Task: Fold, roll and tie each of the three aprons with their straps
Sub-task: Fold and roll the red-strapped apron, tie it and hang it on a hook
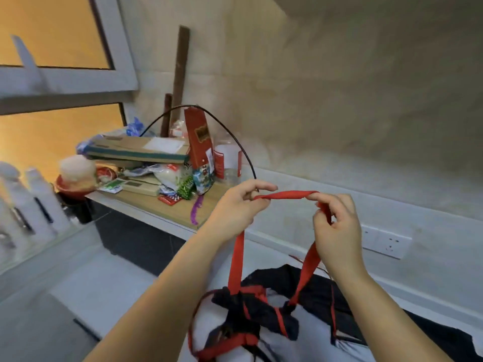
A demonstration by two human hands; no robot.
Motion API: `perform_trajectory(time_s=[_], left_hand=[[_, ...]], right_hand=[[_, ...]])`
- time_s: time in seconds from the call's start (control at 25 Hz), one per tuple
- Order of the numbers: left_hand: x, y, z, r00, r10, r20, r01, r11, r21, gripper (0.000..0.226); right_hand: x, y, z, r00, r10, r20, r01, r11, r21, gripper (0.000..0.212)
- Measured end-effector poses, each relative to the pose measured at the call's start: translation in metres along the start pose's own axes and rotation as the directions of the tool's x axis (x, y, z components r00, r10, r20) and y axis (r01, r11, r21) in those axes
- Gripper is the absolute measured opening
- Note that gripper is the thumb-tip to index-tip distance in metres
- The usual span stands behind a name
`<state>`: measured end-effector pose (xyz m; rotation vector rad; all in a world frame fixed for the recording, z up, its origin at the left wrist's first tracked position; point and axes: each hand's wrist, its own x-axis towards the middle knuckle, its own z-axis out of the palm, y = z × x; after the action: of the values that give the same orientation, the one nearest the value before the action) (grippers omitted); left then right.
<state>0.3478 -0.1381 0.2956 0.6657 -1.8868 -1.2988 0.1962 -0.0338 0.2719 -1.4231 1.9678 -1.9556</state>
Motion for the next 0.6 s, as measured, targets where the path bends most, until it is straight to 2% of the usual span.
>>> perform_trajectory(time_s=[0.24,0.44,0.6], left_hand=[[-0.044,0.014,-0.092,0.971,-0.047,-0.235,0.070,0.994,0.087,0.022],[-0.090,0.037,-0.166,0.903,-0.023,-0.429,0.108,0.979,0.175,0.024],[-0.141,0.050,-0.220,0.839,-0.025,-0.543,0.129,0.980,0.154,0.021]], right_hand=[[0.003,-0.048,0.097,0.978,-0.121,0.172,0.085,0.976,0.201,0.042],[-0.007,-0.094,0.182,0.926,-0.214,0.310,0.068,0.905,0.421,0.048],[-0.036,-0.140,0.245,0.878,-0.296,0.376,0.067,0.854,0.515,0.039]])
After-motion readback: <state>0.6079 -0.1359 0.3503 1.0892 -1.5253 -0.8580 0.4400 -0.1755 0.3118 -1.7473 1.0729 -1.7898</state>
